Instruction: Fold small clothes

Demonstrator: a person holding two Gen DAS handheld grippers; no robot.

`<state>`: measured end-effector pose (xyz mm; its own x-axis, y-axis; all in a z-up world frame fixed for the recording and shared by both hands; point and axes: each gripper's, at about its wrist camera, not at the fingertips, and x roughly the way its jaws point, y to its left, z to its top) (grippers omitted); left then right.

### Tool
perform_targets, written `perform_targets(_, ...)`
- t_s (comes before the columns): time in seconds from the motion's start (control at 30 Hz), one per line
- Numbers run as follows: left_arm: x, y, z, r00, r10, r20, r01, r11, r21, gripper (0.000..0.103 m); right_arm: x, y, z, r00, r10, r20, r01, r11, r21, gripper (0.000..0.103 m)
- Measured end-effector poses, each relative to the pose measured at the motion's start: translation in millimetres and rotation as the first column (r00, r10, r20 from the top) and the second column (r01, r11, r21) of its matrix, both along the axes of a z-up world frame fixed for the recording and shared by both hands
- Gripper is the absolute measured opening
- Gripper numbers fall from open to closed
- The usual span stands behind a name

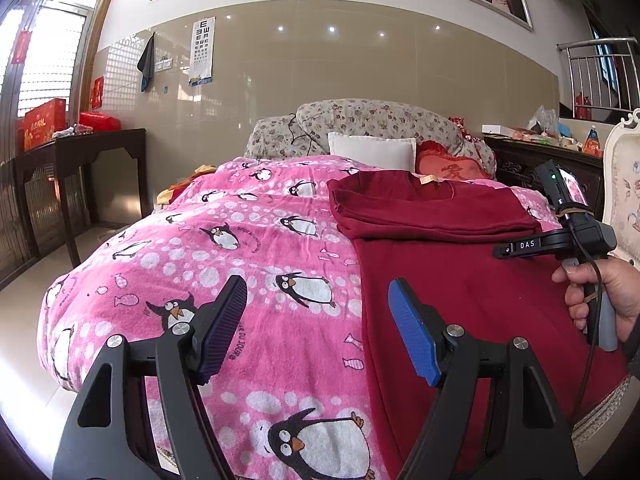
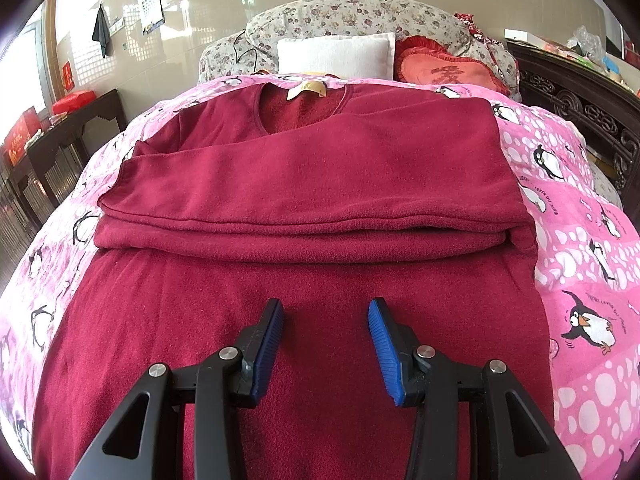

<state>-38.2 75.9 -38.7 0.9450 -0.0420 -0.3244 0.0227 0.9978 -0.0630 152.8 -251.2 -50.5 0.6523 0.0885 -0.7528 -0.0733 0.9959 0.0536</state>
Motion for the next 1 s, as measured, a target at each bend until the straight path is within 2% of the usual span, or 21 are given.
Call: perform_targets(1.0,0.7,2.3,-2.0,1.0,0.001,-0.014,-0.001,1.0,-0.01,0.075,-0.4,1.4,-0.7,1.0,0.004,-0.003,-0.004,1.0,-0.002,0.046)
